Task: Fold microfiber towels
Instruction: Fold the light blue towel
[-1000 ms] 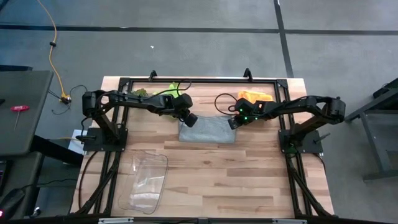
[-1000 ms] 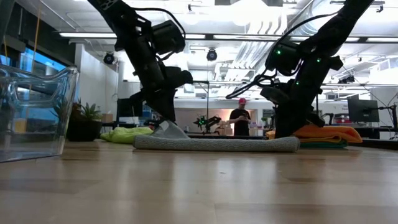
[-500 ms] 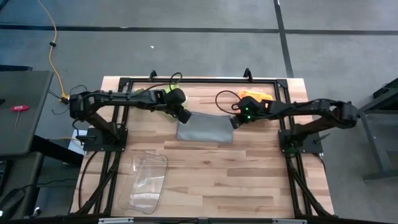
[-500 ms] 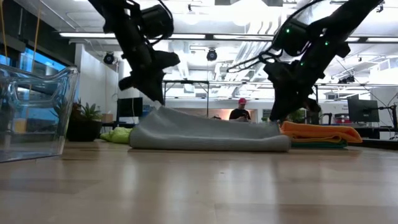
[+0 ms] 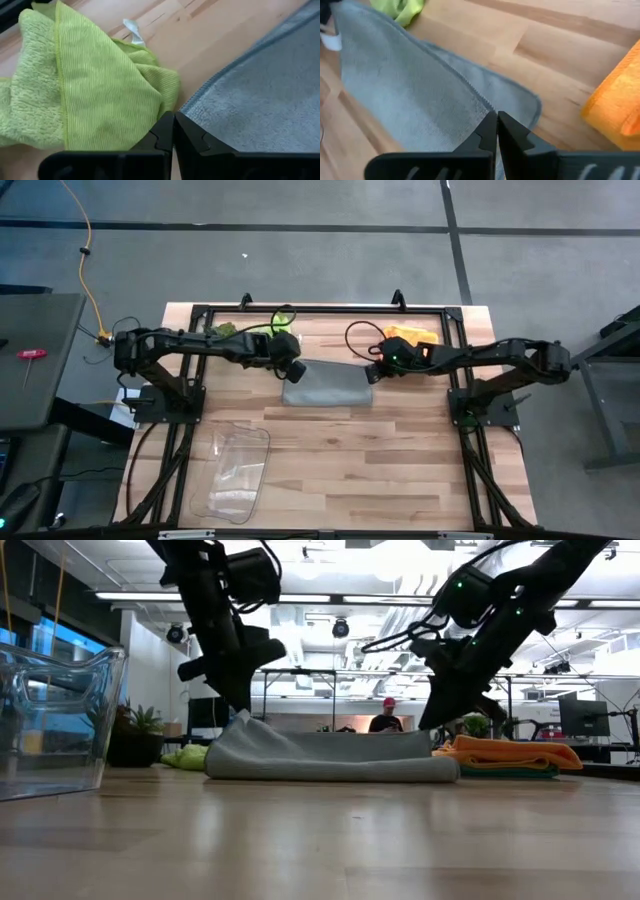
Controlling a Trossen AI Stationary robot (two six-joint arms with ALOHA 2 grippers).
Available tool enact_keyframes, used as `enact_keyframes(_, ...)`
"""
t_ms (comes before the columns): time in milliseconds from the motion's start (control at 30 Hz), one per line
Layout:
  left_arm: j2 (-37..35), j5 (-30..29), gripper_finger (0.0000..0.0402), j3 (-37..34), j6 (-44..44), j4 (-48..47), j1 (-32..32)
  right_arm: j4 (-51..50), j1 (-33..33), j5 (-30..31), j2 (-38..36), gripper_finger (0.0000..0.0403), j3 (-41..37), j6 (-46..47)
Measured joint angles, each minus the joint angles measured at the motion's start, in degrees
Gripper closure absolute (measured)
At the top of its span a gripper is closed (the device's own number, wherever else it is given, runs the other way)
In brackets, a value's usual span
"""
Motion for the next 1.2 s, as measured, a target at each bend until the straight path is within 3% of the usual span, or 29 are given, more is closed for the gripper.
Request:
enact_keyframes(567,0.1,-2.2,0.0401,0.0,0.0,1.2,0.0,-1.2,-1.4,1.6,2.0,0.0399,0.0,3.2)
enact_keyframes(767,0.1,-3.6,0.0379,0.0,0.3,1.2,0.1,-1.7,-1.3,1.7,2.0,0.0328,0.0,2.9)
enact_keyframes(967,0.1,-5.9,0.0340,0.0,0.1,1.2,0.4,-1.9,-1.3,5.5,2.0,0.0245,0.0,2.8)
enact_keyframes(1200,-0.6,-4.7,0.0277,0.0,5.6,0.9,3.2,-1.9,-1.3,4.3,2.0,0.0218,0.0,2.7)
